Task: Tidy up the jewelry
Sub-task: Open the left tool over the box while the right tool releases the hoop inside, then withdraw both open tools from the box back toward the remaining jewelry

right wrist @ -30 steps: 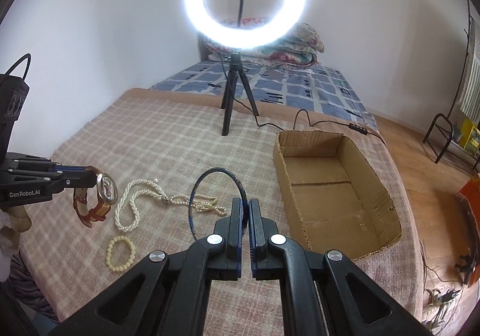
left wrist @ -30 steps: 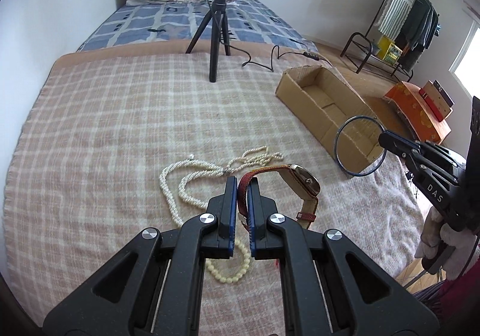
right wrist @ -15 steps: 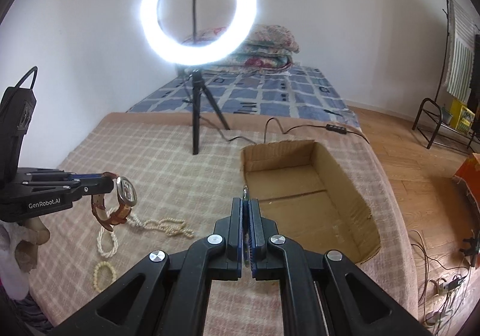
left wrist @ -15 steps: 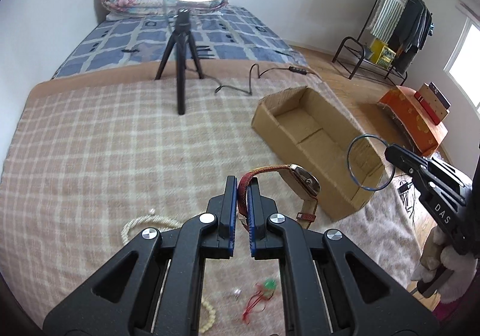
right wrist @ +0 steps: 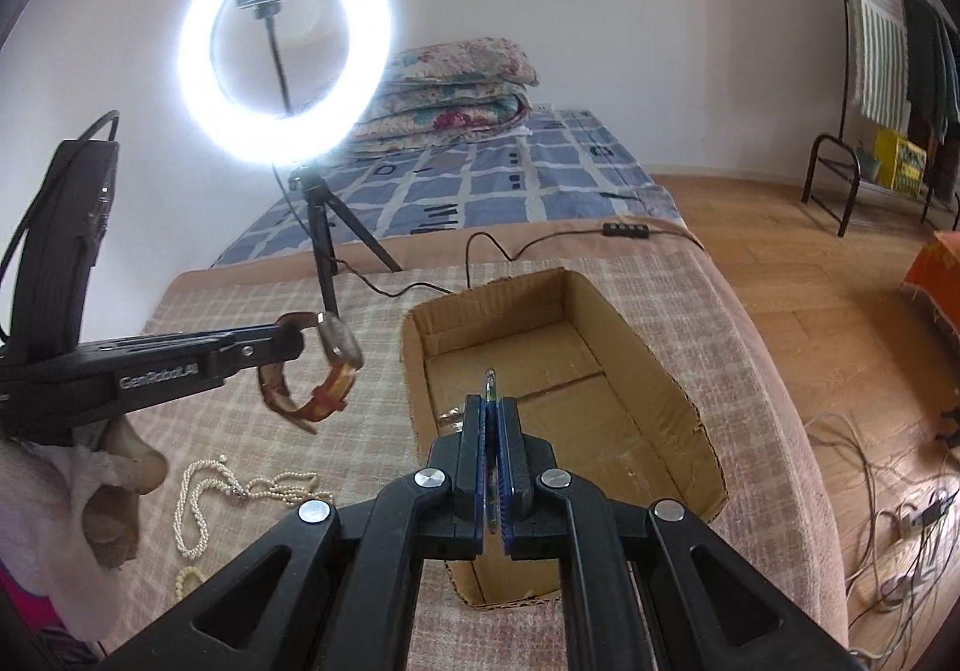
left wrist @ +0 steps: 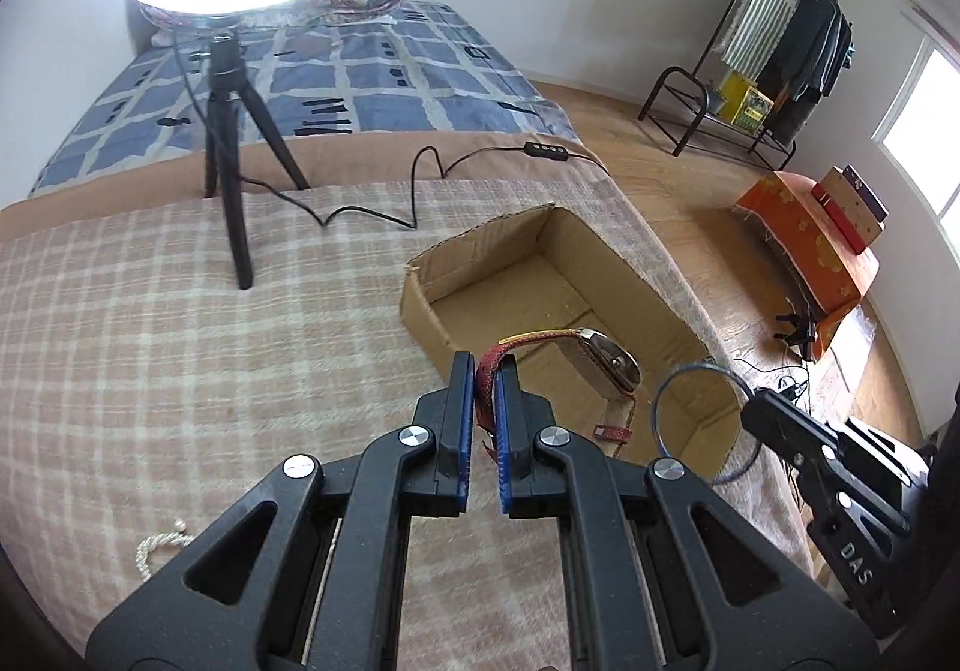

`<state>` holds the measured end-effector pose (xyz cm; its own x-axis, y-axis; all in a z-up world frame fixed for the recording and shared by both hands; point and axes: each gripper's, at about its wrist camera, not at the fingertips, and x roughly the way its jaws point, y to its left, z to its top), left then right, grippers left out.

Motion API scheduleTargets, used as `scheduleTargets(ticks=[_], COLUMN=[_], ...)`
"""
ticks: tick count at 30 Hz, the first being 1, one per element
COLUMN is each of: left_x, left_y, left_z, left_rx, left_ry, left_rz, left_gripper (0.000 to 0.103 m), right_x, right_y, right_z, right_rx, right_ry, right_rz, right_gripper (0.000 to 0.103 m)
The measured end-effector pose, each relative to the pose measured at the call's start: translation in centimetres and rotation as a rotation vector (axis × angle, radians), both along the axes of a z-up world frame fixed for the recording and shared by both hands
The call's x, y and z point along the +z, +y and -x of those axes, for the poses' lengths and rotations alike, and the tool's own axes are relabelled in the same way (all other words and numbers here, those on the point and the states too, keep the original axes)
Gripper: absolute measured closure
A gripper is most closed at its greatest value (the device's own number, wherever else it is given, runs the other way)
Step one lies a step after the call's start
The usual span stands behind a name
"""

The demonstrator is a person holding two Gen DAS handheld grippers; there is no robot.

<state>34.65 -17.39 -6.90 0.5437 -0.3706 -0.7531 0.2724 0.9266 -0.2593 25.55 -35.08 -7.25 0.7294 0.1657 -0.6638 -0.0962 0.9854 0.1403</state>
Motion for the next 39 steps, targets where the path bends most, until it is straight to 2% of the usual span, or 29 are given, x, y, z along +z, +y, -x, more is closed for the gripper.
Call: scheduleTargets(ticks=[12,14,15,16,17,18,19,21,25,33,39], left_x=[-2.6,-2.5,-2.5,-2.3,-2.1,-1.8,-1.4,-0.8,0.1,2.2,4.3], left_y=[-2.5,-2.5,-2.5,-2.5,-2.3,-2.2,-2.0,-1.7,-0.7,0.9,2.8], left_z=[-3.4,-3.6,-3.6,-3.7,-3.6,-3.5,-3.3,-3.2,-2.8,-1.4,0.6], left_rx=[0.013,0.016,0.016,0.017,0.028,0.037,0.044,0.045,0.057,0.072,0.088], left_ry=[0.052,0.052,0.055,0.059,0.054,0.036,0.012,-0.007,-0.021,-0.053,-0.082], left_rz=[-0.027,-0.019,-0.014,-0.008,-0.008,-0.007,-0.015,-0.037,-0.042,-0.05,-0.047], left_gripper=[0.099,0.094,0.085,0.067,0.057,0.05,0.05,0.05,0.05,0.05,0.05], right_x=[-1.9,-2.0,-2.0,-2.0,-1.9,-1.8,-1.6,-1.3,-0.8,-0.1,0.9], right_y=[-3.7,-3.7,-3.8,-3.6,-3.5,-3.4,-3.2,-2.9,-2.5,-2.1,-1.8], right_z=[-1.6,-1.6,-1.5,-1.4,-1.3,-1.1,-1.0,-0.6,-0.2,0.8,2.4], right_rx=[-0.079,-0.081,-0.079,-0.077,-0.084,-0.09,-0.093,-0.103,-0.13,-0.155,-0.159], right_ry=[0.061,0.06,0.061,0.06,0.055,0.047,0.037,0.016,-0.001,-0.017,-0.038], right_rz=[-0.044,-0.042,-0.041,-0.038,-0.027,-0.013,0.003,0.037,0.077,0.116,0.108], right_gripper=[0.102,0.099,0.091,0.069,0.057,0.04,0.026,0.015,0.001,0.0,0.0])
